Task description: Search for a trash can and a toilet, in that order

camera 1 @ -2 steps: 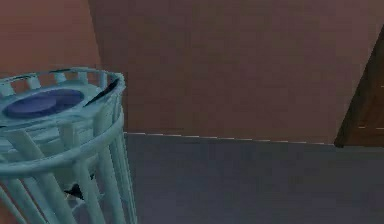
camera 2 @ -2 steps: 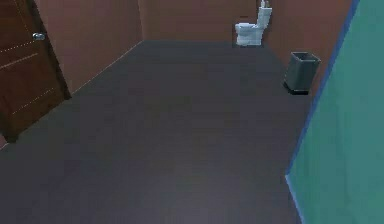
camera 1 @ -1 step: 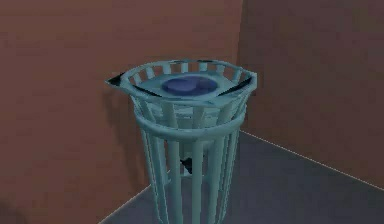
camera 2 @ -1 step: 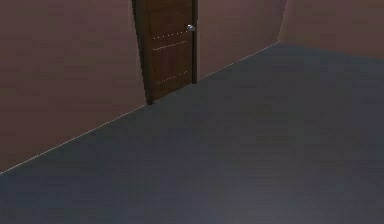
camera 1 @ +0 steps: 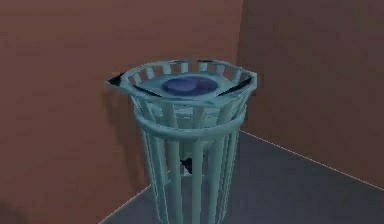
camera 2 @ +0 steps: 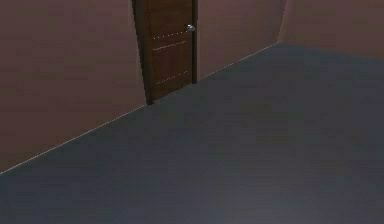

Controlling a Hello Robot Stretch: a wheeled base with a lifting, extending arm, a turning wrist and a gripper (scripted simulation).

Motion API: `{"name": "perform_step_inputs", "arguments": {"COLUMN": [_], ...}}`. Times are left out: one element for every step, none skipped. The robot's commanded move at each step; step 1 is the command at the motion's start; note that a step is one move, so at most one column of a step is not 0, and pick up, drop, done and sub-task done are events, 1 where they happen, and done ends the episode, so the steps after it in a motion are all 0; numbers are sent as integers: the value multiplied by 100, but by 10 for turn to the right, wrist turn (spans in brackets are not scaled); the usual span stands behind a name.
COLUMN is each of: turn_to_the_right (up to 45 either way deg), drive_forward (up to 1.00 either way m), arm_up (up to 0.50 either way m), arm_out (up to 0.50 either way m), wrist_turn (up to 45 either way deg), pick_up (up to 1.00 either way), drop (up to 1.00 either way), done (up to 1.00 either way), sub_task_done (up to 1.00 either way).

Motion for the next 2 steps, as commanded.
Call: {"name": "perform_step_inputs", "arguments": {"turn_to_the_right": [450,450], "drive_forward": [0,0], "arm_up": [0,0], "arm_out": [0,0], "wrist_turn": [0,0], "pick_up": [0,0], "drop": [0,0], "done": [0,0], "sub_task_done": [0,0]}}
